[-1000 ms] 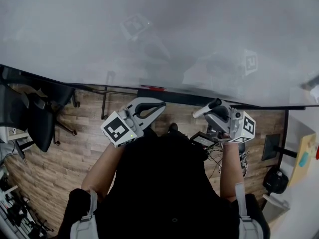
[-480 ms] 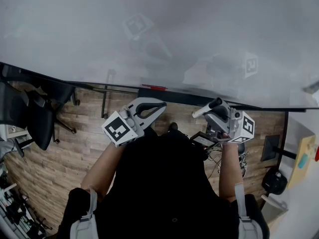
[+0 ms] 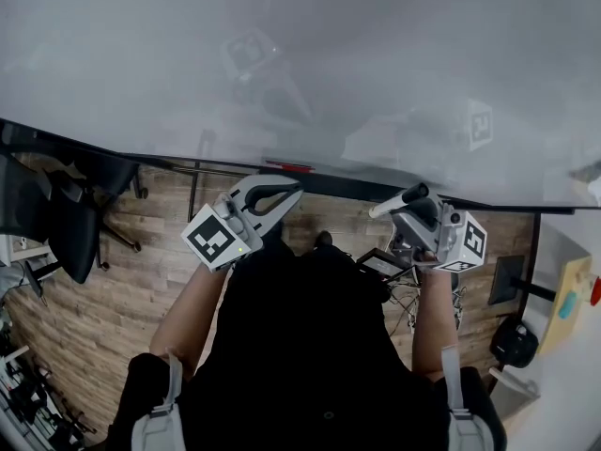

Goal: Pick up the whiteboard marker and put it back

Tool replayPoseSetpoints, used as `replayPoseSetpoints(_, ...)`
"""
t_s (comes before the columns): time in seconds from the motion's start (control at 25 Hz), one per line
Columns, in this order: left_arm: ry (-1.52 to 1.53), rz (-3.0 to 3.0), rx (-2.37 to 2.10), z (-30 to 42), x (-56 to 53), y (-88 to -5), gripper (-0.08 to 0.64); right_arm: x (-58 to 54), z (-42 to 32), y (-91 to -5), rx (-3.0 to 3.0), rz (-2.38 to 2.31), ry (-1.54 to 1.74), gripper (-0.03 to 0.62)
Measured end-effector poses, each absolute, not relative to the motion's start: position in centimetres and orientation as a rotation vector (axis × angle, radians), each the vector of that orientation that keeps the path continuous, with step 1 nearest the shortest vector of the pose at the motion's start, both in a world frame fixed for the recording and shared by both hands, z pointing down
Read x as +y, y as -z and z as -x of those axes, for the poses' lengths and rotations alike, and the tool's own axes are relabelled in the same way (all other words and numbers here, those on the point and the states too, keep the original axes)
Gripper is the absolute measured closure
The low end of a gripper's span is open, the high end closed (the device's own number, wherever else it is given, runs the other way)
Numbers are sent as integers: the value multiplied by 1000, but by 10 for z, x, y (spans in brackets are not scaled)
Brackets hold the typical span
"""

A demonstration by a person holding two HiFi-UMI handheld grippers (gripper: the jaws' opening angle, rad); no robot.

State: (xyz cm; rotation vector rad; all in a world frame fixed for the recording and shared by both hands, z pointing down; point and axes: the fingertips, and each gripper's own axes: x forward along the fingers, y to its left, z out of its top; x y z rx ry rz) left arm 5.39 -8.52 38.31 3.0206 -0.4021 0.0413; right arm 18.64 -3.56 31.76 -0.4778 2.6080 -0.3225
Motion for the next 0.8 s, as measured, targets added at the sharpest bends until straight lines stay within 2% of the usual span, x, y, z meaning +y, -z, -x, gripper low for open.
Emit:
replayPoseSetpoints(0.36,-33,-3034,-420,-52,-92,-379,548,-43,-185,-312,2700,622,199,522)
replayPoseSetpoints(0.8,-30,-3015,-413,-58,-92,-386,548,-55,-165,-348,2994,820,65,522)
